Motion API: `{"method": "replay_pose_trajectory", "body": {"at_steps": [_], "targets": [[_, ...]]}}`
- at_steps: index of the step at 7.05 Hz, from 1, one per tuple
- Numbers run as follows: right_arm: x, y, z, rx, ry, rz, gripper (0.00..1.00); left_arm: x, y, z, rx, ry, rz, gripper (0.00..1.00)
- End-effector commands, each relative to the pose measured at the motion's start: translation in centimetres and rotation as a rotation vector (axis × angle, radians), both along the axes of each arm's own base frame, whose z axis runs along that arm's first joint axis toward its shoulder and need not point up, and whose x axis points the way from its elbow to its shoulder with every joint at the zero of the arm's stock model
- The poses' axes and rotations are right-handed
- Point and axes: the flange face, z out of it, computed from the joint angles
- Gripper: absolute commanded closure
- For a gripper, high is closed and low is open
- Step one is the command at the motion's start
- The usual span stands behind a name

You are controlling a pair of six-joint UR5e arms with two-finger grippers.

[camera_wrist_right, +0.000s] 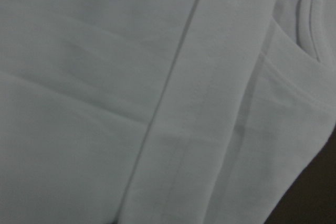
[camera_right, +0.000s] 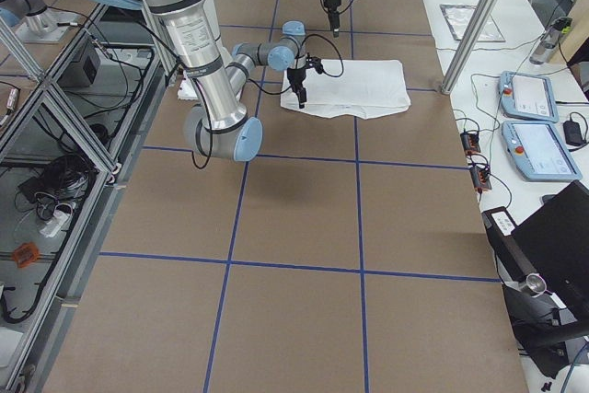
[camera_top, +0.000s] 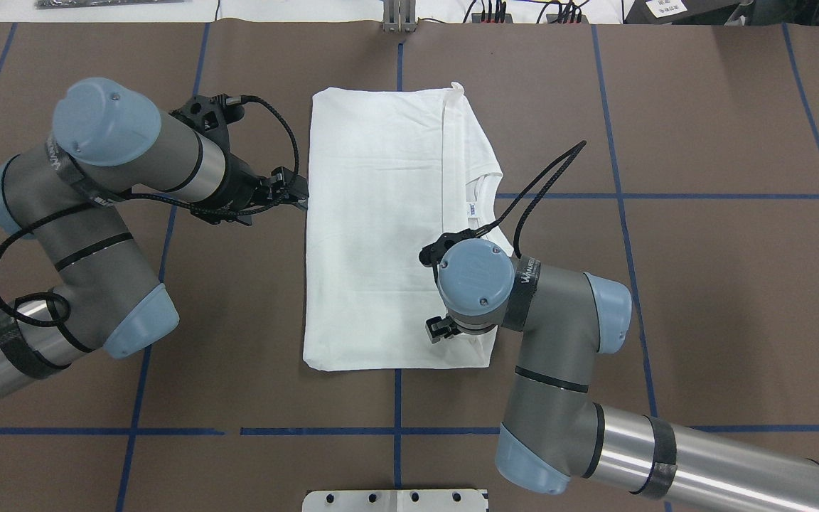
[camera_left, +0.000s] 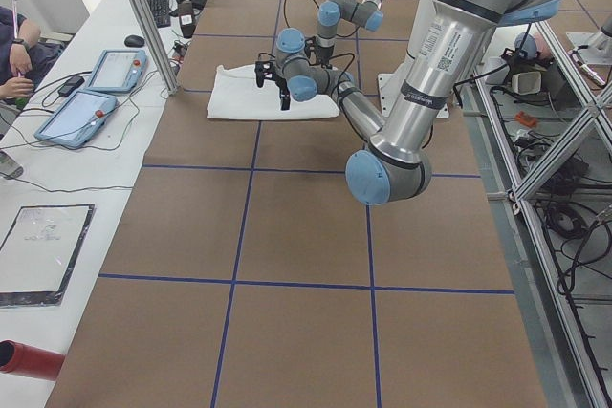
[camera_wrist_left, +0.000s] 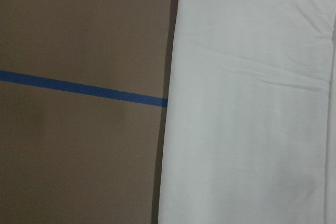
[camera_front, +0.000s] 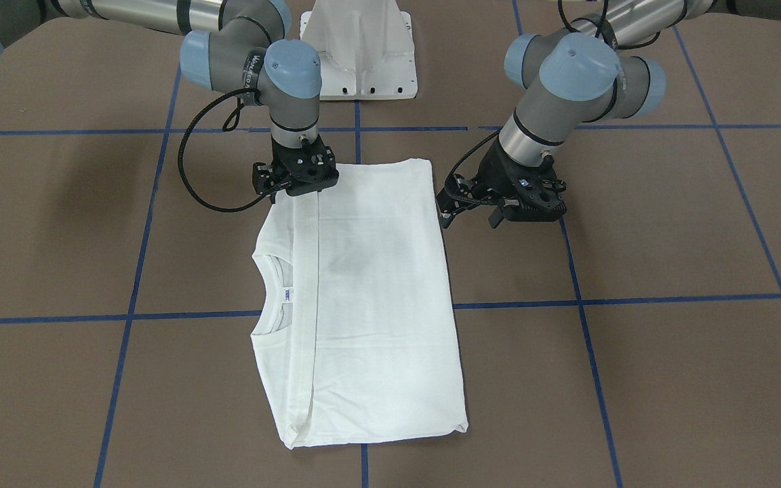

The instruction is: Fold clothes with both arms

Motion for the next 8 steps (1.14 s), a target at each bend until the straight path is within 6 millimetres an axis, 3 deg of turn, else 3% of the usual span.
{"method": "replay_pose_trajectory", "body": {"at_steps": [1, 3, 6, 7, 8], "targets": [[0.6, -0.8, 0.7, -0.004, 0.011, 0.013, 0.0, 0.1, 0.0, -0.2, 0.0, 0.002, 0.001, 0.0], [1.8, -2.4, 1.3, -0.004, 0.019, 0.033, 0.0, 0.3, -0.2, 0.0, 0.005, 0.015, -0.002, 0.0], [3.3, -3.0, 2.8, -0.014, 0.03, 0.047, 0.0, 0.6, -0.3, 0.4, 0.009, 0.021, -0.003, 0.0], [5.1, -3.1, 4.0, -0.02, 0.035, 0.057, 0.0, 0.6, -0.3, 0.4, 0.009, 0.021, -0.003, 0.0], [8.9, -2.3, 5.5, -0.026, 0.036, 0.07, 0.0, 0.6, -0.3, 0.4, 0.009, 0.021, -0.003, 0.0]]}}
